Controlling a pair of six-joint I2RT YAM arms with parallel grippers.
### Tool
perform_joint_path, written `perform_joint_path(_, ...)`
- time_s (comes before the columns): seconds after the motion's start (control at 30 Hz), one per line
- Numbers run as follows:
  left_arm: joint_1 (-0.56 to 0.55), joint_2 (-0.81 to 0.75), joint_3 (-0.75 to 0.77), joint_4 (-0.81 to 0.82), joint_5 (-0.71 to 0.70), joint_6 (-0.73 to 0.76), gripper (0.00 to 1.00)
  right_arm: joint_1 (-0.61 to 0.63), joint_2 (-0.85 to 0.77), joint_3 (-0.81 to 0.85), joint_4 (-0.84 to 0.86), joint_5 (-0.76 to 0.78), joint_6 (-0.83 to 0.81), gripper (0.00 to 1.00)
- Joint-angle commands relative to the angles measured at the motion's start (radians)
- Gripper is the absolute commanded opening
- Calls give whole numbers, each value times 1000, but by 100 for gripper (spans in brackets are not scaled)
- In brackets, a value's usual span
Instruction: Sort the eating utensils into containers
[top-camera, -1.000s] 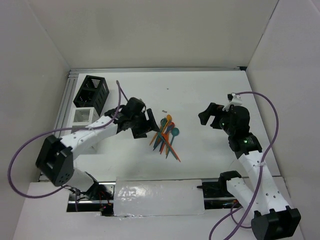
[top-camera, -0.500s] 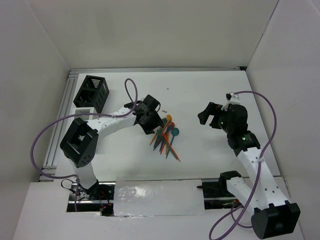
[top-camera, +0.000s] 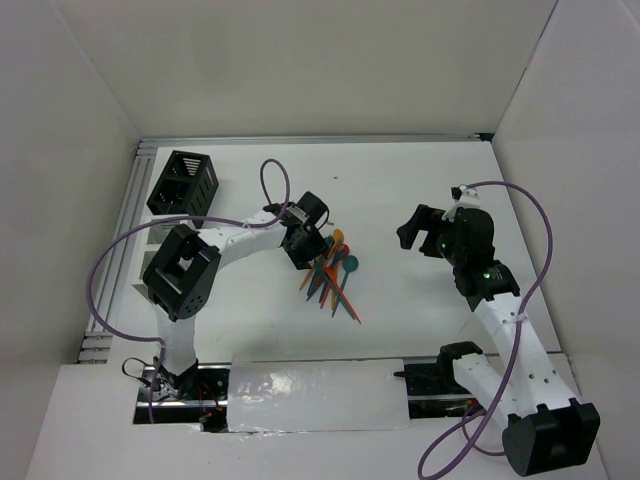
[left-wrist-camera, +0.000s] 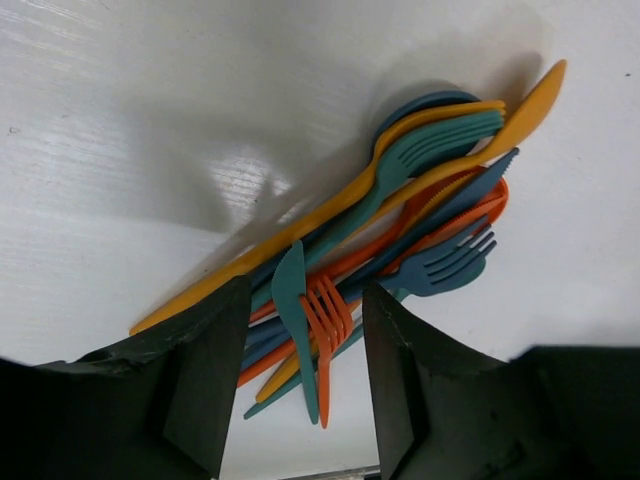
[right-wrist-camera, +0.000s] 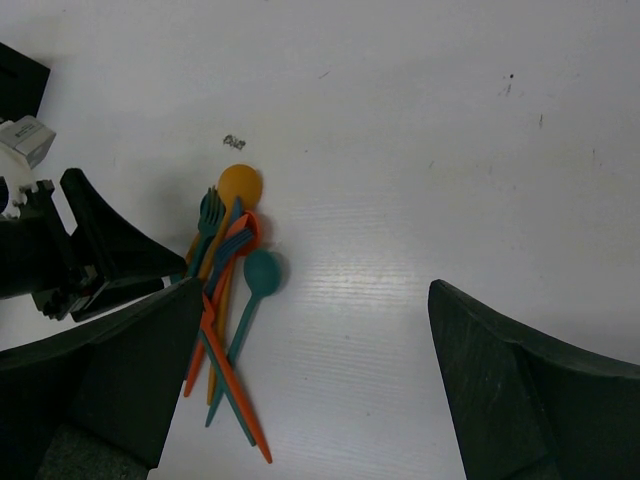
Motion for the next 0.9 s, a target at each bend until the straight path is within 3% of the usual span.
perform_joint_path(0.0,-1,29,41,-17,-19,-14,59,1,-13,19,32,6,-9,100)
perform_joint_path(0.57,-1,101,101,-81,-34,-34,47,-2,-40,10,32,15,-11,100)
perform_joint_path(0.73,-2,85,84,-72,-37,-37,38,-2,-47,-1,23,26,-3,100)
perform_joint_path(0.8,-1,82,81,-73,-39,-29,28,-2,-47,-1,23,26,0,100)
perform_joint_path(0.87,-1,82,79,-73,-36,-32,27,-2,-49,-10,23,35,3,100)
